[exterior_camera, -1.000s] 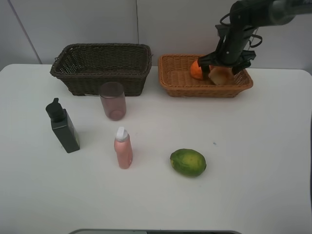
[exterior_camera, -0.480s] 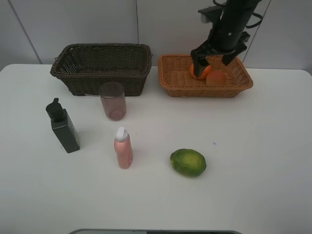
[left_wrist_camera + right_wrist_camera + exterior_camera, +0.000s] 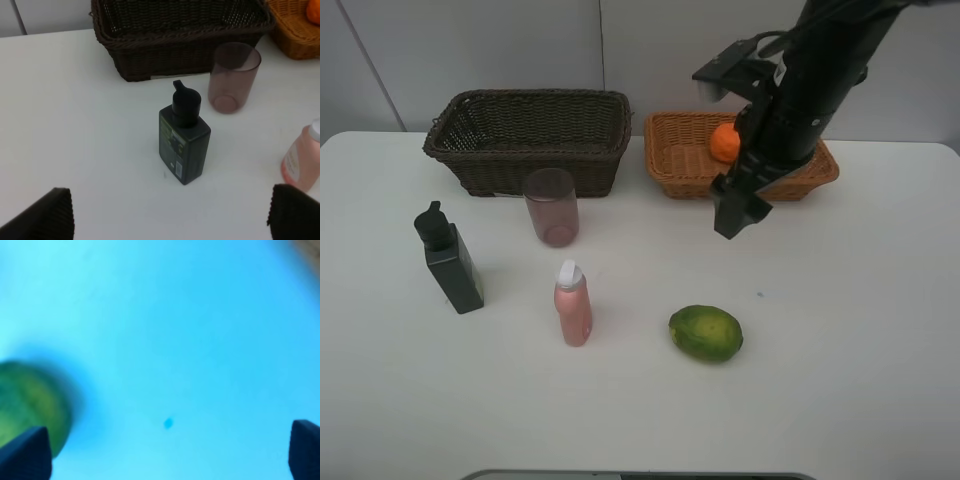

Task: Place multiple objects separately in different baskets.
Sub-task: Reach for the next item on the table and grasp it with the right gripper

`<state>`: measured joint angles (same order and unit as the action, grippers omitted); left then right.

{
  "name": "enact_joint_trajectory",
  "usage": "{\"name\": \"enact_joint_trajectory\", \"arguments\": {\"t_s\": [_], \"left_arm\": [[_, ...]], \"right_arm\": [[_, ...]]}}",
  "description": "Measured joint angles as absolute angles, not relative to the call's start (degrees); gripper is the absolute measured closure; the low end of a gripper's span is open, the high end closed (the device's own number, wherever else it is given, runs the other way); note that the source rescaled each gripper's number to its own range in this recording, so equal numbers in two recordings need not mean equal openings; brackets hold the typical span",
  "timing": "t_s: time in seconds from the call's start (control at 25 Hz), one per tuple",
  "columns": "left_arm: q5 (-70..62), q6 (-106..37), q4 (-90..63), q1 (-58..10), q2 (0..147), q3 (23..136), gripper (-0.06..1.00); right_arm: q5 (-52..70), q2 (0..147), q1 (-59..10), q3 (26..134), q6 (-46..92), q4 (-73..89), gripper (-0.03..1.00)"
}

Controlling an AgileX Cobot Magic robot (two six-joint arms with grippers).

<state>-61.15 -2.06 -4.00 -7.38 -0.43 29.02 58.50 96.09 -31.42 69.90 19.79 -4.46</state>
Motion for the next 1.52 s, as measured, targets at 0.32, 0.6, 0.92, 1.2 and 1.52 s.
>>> {"name": "enact_joint_trajectory", "arguments": {"t_s": [0.32, 0.6, 0.92, 1.2, 1.52], "left_arm": [[-61.1, -2.1, -4.0, -7.4, -0.4, 29.0, -0.06], [-61.1, -2.1, -4.0, -7.4, -0.4, 29.0, -0.06], [-61.1, -2.1, -4.0, -7.4, -0.4, 29.0, -0.06], [-61.1, -2.1, -4.0, -7.4, -0.4, 29.0, -0.06], [-61.1, -2.1, -4.0, -7.4, -0.4, 29.0, -0.06]], "right_arm": [[54.3, 91.1, -40.7, 56.6, 20.0, -4.6, -0.03], [43.2, 91.1, -45.3, 49.0, 20.0, -3.5, -0.03], [35.4, 95.7, -45.6, 47.3, 20.0, -3.2, -0.03], [32.7, 100.7, -45.6, 47.3, 20.0, -4.4, -0.03], [31.7, 104.2, -45.6, 47.3, 20.0, -5.4, -0.03]]}}
